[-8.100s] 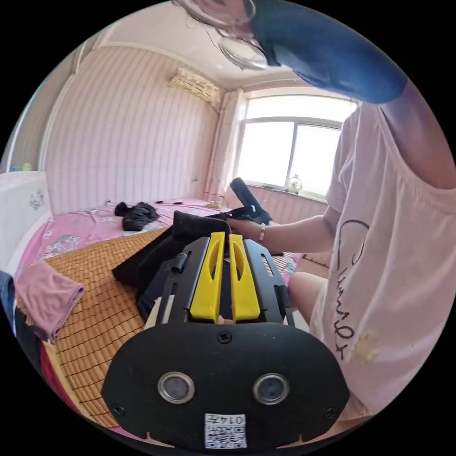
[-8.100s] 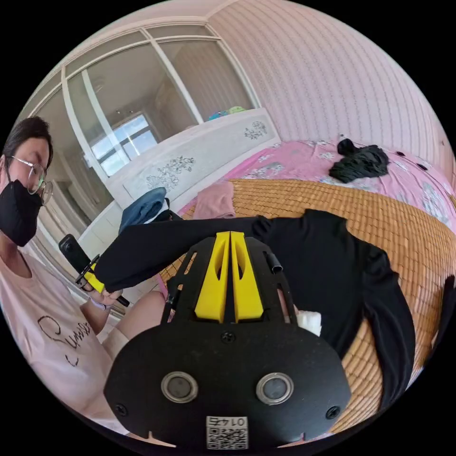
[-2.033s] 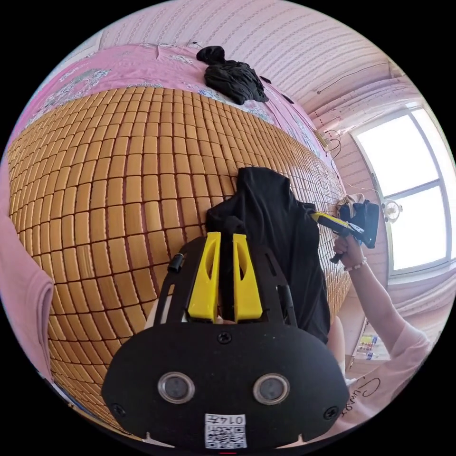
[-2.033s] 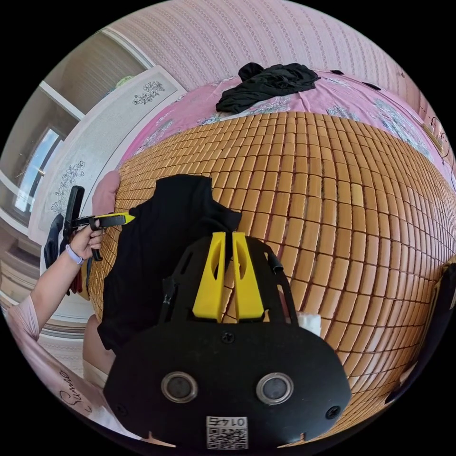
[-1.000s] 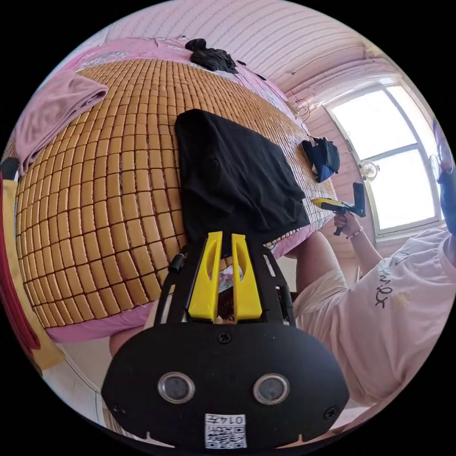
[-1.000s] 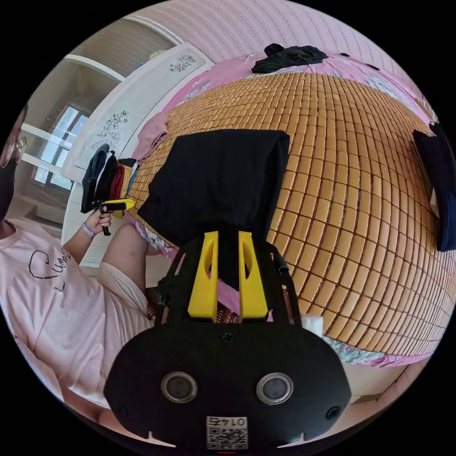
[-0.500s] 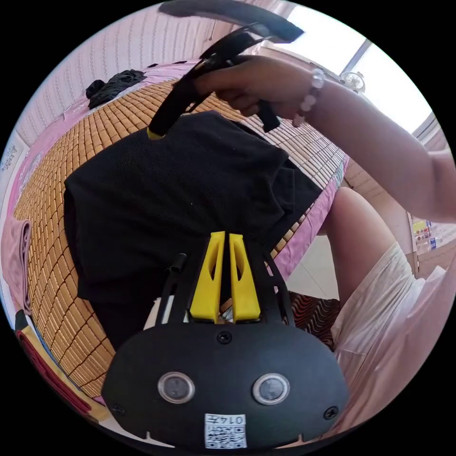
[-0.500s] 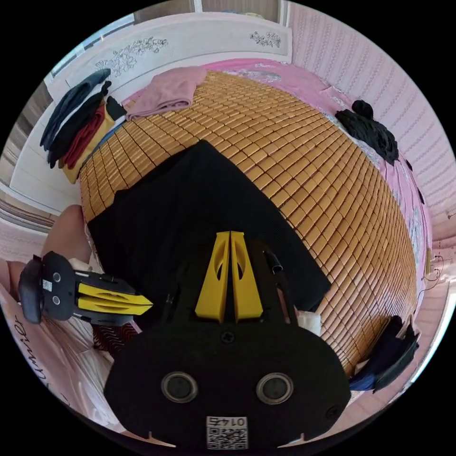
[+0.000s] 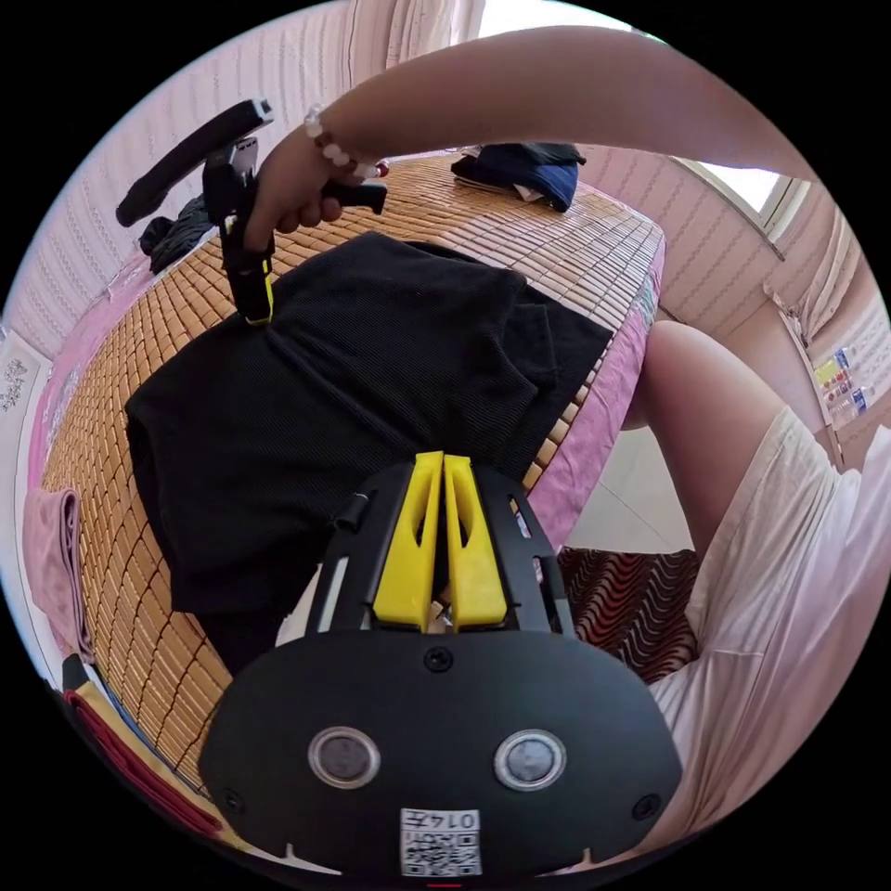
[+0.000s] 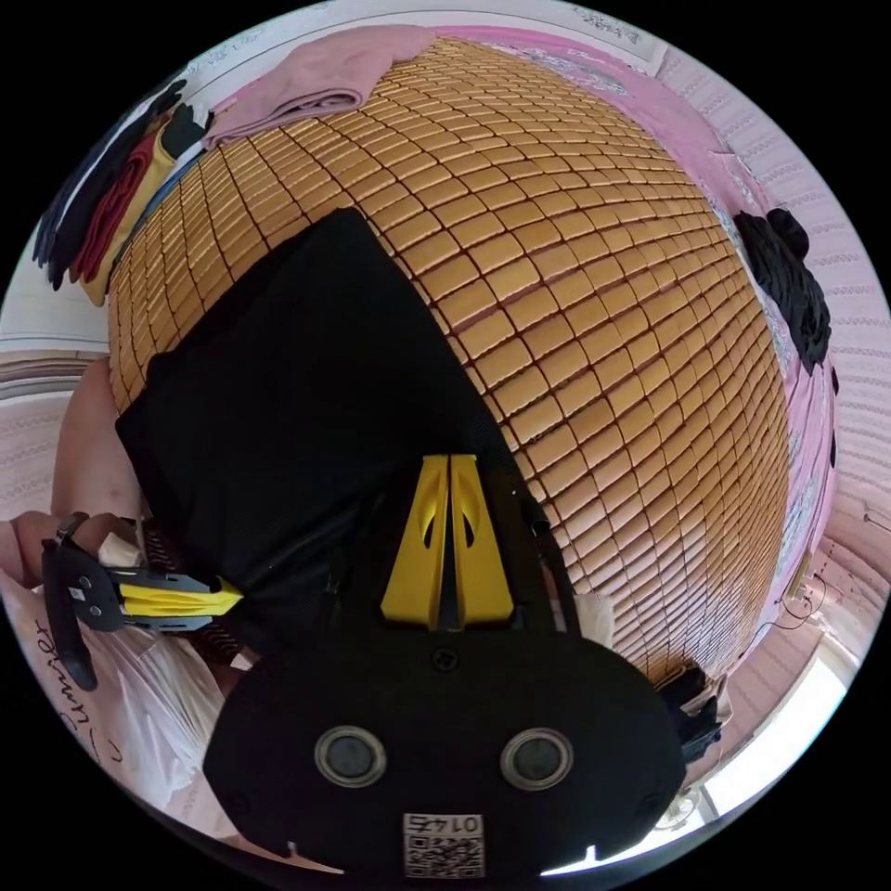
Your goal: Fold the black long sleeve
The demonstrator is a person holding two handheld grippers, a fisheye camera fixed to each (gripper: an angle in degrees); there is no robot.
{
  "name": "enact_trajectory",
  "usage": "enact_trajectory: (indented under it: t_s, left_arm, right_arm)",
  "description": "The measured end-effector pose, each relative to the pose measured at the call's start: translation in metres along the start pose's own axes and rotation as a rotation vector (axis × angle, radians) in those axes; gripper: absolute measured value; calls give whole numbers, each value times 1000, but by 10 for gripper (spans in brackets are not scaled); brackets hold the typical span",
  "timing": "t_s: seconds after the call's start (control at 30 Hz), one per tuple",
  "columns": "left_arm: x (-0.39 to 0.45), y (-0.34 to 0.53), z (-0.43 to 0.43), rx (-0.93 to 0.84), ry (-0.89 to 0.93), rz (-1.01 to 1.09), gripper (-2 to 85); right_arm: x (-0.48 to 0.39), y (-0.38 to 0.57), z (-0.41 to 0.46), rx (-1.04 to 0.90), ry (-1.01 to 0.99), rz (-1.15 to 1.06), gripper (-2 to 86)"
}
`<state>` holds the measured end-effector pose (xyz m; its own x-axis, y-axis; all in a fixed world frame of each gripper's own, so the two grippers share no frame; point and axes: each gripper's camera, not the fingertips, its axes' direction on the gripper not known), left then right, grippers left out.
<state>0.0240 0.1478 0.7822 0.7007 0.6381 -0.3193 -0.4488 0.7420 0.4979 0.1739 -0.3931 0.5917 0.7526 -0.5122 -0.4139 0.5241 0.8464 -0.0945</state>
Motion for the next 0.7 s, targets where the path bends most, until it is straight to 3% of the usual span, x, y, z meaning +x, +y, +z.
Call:
enact_trajectory:
  t_s: [0.37, 0.7]
  left_arm:
    - [5, 26, 28, 45, 53, 8, -10]
    - [9, 51, 47, 99, 89, 45, -10]
  right_arm:
    - [-17, -66, 22, -337, 74, -130, -5]
    - [17, -55, 13, -379, -85, -77, -9]
